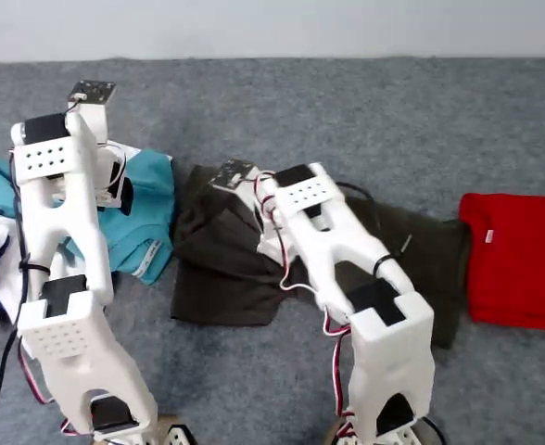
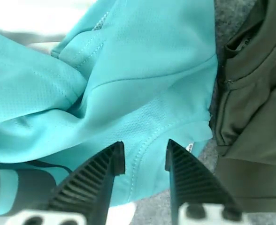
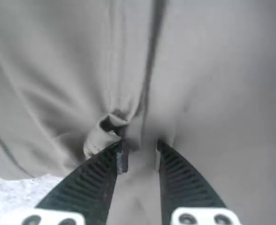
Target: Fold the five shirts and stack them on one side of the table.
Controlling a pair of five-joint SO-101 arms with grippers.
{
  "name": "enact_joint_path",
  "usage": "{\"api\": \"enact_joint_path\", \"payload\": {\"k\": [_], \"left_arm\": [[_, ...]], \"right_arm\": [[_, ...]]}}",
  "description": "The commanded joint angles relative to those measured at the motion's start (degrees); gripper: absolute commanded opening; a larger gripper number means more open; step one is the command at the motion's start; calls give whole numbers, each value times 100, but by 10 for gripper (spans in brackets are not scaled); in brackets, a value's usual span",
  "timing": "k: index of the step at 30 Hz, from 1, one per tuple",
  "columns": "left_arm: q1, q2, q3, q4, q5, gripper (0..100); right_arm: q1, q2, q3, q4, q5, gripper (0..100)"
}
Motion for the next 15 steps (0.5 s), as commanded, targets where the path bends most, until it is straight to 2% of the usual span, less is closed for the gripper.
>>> {"api": "enact_joint_path", "payload": {"k": [1,8,12,15], "left_arm": [[-9,-26,-198,18,35,152],[44,-26,-189,18,35,152],[352,-26,-189,18,35,152],[730,-18,-189,9,35,153]], "right_arm": [[303,-251,-193,13,0,111],[435,-462,-193,303,0,111],[514,-1033,-193,541,0,111],[848,-1402,-158,620,0,111]]}}
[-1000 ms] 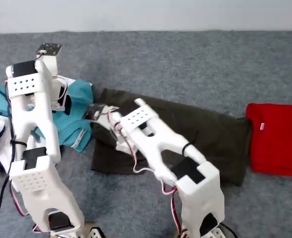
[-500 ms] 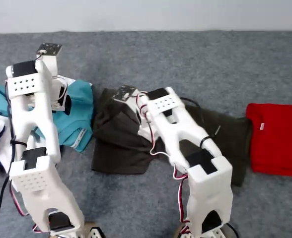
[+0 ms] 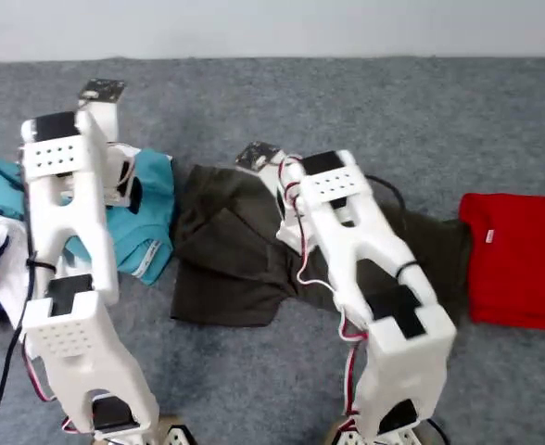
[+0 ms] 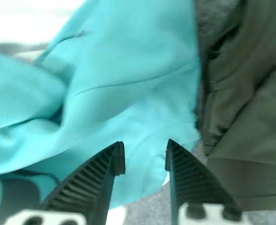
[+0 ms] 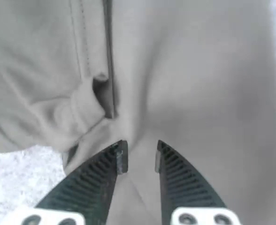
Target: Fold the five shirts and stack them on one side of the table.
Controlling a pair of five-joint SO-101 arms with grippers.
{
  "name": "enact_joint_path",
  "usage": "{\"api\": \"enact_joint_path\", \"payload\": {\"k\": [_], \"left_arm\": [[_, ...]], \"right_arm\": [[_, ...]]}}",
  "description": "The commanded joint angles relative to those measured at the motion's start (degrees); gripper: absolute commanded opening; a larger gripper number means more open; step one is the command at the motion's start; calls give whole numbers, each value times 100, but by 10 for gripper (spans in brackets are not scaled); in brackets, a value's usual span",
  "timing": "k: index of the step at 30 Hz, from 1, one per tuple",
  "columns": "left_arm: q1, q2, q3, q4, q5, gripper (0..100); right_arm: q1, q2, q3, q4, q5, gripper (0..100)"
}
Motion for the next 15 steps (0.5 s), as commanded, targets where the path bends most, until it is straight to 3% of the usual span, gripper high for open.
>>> {"api": "enact_joint_path", "payload": {"k": [1,9,15], "left_arm": [[492,-35,-180,-44,44,153],[1530,492,75,-1037,79,153],[1837,1160,-127,-1574,88,153]], "right_arm": [[497,-646,-167,110,-18,111],[1833,-699,88,330,-26,110],[2615,-664,484,-75,-18,110]]}}
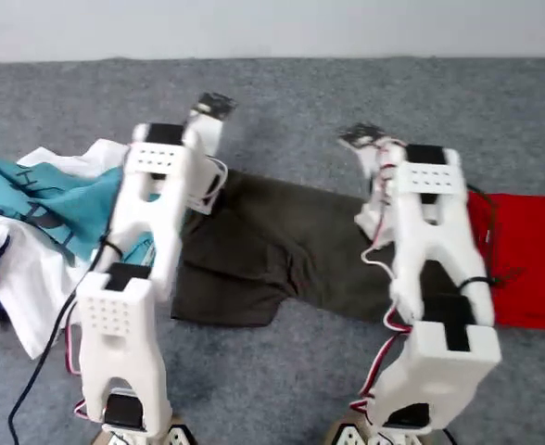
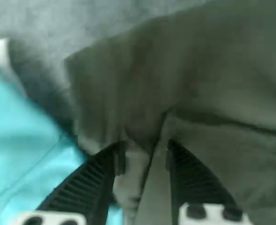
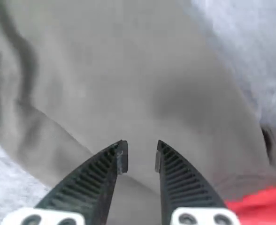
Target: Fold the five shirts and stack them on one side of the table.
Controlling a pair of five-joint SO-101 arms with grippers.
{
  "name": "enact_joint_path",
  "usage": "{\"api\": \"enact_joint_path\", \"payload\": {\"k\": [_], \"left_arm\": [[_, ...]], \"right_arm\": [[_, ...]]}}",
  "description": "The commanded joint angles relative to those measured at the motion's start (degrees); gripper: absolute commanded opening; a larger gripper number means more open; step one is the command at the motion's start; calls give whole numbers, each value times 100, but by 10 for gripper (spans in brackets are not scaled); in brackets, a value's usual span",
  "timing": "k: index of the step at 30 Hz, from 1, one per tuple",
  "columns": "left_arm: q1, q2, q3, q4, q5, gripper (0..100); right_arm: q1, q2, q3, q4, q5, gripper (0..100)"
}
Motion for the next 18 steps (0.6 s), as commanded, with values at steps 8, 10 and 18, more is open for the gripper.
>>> {"api": "enact_joint_path", "payload": {"k": [8,10,18], "left_arm": [[105,774,-971,-598,79,153],[97,1011,-1209,-730,79,153],[88,1556,-2088,18,70,152]], "right_arm": [[971,-4,369,-1516,-9,110],[1015,251,352,-1798,-9,110],[1015,971,352,-2440,-9,110]]}}
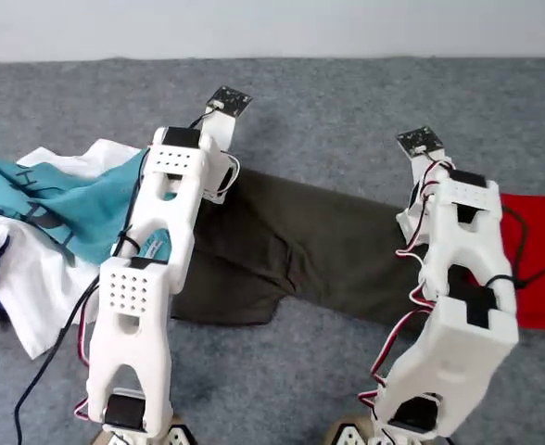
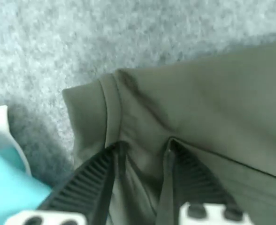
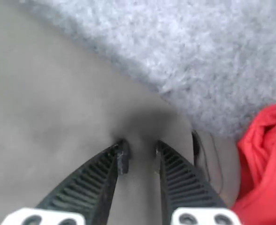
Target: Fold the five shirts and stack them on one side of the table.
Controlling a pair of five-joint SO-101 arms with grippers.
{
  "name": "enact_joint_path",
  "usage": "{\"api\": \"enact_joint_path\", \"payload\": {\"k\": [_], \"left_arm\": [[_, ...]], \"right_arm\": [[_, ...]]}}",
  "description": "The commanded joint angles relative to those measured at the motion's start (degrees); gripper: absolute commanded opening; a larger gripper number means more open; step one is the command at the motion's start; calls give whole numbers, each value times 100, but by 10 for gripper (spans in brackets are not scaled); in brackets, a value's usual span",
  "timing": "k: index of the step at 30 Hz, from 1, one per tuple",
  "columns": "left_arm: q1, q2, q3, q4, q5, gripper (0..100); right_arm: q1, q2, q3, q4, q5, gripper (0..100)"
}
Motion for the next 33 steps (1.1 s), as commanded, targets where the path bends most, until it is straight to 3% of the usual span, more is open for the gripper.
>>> {"api": "enact_joint_path", "payload": {"k": [1,7,15,20,27,33], "left_arm": [[-18,62,-418,492,35,152],[-26,97,-822,1354,18,152],[-26,105,-892,1635,9,152],[-35,53,-910,1653,26,152],[-185,-158,-1833,2136,44,152],[-281,-879,-1270,2136,44,155]], "right_arm": [[66,48,-26,-189,0,110],[312,145,-299,-699,0,110],[330,743,-949,-716,0,110],[251,620,-1345,453,-9,110],[207,-523,-1916,2273,-9,114],[189,-1367,-1916,3354,-9,116]]}}
